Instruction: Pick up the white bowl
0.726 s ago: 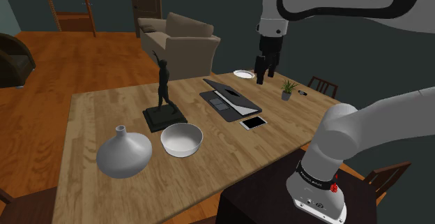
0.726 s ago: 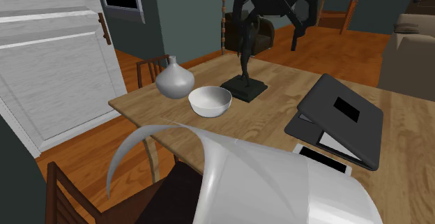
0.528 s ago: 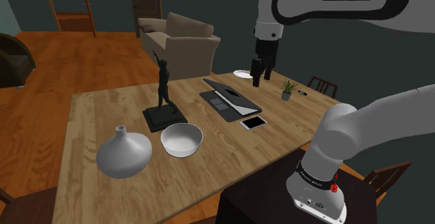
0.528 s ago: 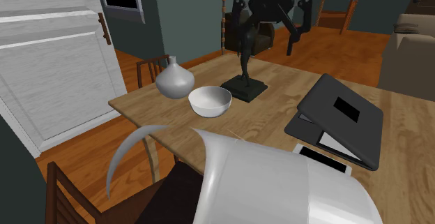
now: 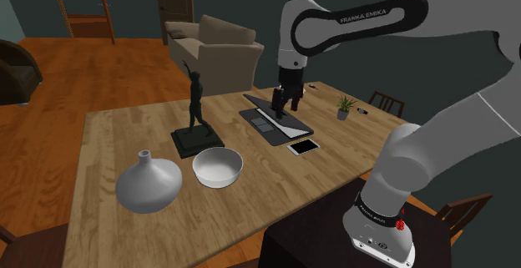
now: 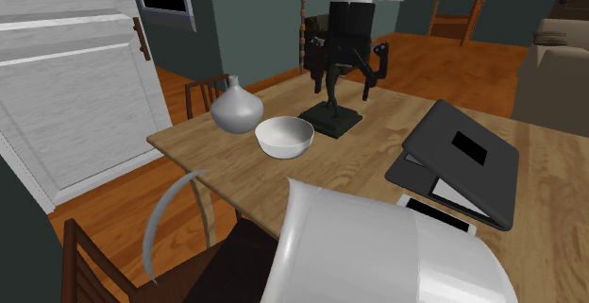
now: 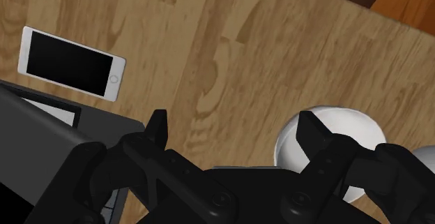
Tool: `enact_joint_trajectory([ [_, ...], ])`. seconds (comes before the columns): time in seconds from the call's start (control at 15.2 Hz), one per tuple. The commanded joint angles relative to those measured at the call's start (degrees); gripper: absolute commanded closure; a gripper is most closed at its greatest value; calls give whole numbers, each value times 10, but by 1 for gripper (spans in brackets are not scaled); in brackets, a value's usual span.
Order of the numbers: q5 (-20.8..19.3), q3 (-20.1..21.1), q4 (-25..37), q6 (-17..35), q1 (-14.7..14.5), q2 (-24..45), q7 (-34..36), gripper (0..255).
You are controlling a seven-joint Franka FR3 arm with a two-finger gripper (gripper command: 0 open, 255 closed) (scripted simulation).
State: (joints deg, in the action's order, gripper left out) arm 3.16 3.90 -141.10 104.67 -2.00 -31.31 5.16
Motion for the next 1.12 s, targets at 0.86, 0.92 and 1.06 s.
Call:
enact_joint_trajectory([
  [0.86, 51, 36, 103, 219, -27, 313, 32, 0],
  [0.92, 53, 37, 116, 229, -29, 335, 34, 0],
  [1.06, 55, 39, 133, 241, -31, 363, 36, 0],
])
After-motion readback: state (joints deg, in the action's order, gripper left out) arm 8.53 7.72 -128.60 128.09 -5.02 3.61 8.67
